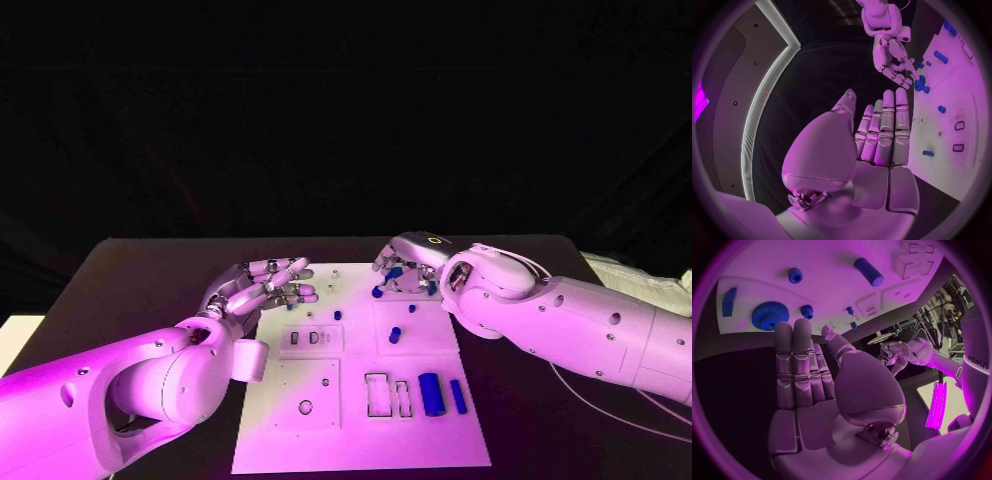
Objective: Assemble the parts on the task board
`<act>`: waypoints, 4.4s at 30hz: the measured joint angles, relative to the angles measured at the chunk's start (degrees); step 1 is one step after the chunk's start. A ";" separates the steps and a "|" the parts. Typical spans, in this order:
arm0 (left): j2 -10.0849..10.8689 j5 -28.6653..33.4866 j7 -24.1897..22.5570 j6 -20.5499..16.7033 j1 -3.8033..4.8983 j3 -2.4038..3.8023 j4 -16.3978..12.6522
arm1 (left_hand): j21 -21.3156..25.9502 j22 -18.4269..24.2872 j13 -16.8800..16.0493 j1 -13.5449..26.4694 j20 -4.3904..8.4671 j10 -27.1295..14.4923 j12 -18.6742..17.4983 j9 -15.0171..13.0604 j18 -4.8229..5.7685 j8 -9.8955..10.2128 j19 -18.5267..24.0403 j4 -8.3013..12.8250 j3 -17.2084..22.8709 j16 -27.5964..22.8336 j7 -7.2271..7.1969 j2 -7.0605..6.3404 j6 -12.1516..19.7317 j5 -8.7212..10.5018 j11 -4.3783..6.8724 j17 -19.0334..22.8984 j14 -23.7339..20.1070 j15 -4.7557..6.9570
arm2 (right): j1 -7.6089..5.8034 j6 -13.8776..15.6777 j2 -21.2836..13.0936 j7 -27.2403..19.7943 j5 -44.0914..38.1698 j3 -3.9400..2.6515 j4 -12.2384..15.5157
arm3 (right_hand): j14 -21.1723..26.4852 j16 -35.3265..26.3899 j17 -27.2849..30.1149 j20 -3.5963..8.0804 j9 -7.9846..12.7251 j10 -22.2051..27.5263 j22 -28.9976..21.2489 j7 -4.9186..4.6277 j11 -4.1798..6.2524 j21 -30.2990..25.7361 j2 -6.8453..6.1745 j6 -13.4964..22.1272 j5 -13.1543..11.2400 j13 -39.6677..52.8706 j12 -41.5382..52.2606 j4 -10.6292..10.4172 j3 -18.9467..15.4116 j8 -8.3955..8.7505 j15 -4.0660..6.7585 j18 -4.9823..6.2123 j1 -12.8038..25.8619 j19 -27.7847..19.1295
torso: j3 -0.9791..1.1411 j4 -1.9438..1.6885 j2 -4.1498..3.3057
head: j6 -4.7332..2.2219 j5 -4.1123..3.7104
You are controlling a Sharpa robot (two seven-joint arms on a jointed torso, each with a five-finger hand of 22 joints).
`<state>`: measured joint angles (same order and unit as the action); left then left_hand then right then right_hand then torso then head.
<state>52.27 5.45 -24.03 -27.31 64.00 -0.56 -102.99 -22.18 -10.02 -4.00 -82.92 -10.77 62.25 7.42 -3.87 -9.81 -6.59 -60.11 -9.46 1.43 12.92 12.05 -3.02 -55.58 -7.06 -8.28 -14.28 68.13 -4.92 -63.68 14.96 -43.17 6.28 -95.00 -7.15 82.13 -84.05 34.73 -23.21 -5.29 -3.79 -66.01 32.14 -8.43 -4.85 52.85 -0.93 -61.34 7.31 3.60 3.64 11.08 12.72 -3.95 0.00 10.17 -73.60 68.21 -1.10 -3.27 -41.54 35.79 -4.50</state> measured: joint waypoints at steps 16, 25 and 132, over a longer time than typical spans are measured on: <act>0.72 1.03 0.94 0.53 0.25 0.01 -1.18 | -0.62 -0.27 0.00 0.38 0.21 0.21 -0.56 -0.01 0.01 0.29 -0.20 0.40 -0.40 0.00 0.00 0.38 0.00 0.00 -0.20 -1.38 1.21 0.18 | -0.28 -5.67 1.87 4.30 -4.62 0.03 -2.12 | 0.01 3.78 -2.88 -0.05 0.00 1.27 5.72 0.40 -0.02 5.12 -0.60 0.41 0.00 -0.01 0.00 -2.25 1.28 0.00 0.00 -0.90 -0.61 0.05 | -0.03 -0.80 -1.43 | -0.45 -0.49; 0.70 1.84 1.02 0.99 0.27 0.01 -1.18 | -0.62 -0.32 -0.01 0.38 0.21 0.21 -0.56 0.04 0.01 0.29 -0.20 0.55 -0.56 0.00 0.00 0.38 0.01 0.00 -0.20 -1.58 1.20 0.18 | -0.29 -7.97 2.10 4.54 -5.45 0.04 -2.14 | 0.01 9.93 -8.54 -0.07 -0.09 0.30 13.45 0.93 0.28 11.00 -0.30 -0.91 -1.68 -0.02 0.00 -4.17 2.78 0.00 0.00 -1.80 -0.91 2.08 | -0.25 -1.33 -2.15 | -0.75 -0.71; 1.25 2.52 3.15 3.86 0.33 -0.01 -1.00 | -1.12 -0.61 0.06 -0.75 0.21 0.00 -1.65 0.05 0.02 1.19 -0.19 2.71 0.01 -0.32 0.21 1.50 0.23 0.00 -0.41 -3.30 1.19 0.17 | -1.15 5.90 -4.49 9.47 4.97 -2.58 2.20 | 0.01 38.51 -39.49 1.64 -0.25 -17.33 41.33 1.41 3.50 29.68 -9.33 3.96 3.84 13.40 16.82 -17.65 -3.75 -0.11 2.50 -6.26 -0.98 12.95 | -0.29 -1.57 -4.16 | -2.35 -0.49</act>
<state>53.51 7.97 -20.87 -23.45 64.33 -0.57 -103.98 -23.30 -10.64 -3.94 -83.67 -10.56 62.24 5.77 -3.81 -9.80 -5.39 -60.30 -6.76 1.45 12.60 12.25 -1.51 -55.35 -7.06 -8.69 -17.57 69.32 -4.75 -64.83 20.87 -47.66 15.75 -90.03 -9.72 84.33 -84.05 73.24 -62.70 -3.65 -4.05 -83.33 73.47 -7.02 -1.35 82.53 -10.26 -57.37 11.15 17.00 20.46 -6.58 8.97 -4.07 2.51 3.91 -74.59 81.17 -1.38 -4.84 -45.70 33.44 -5.00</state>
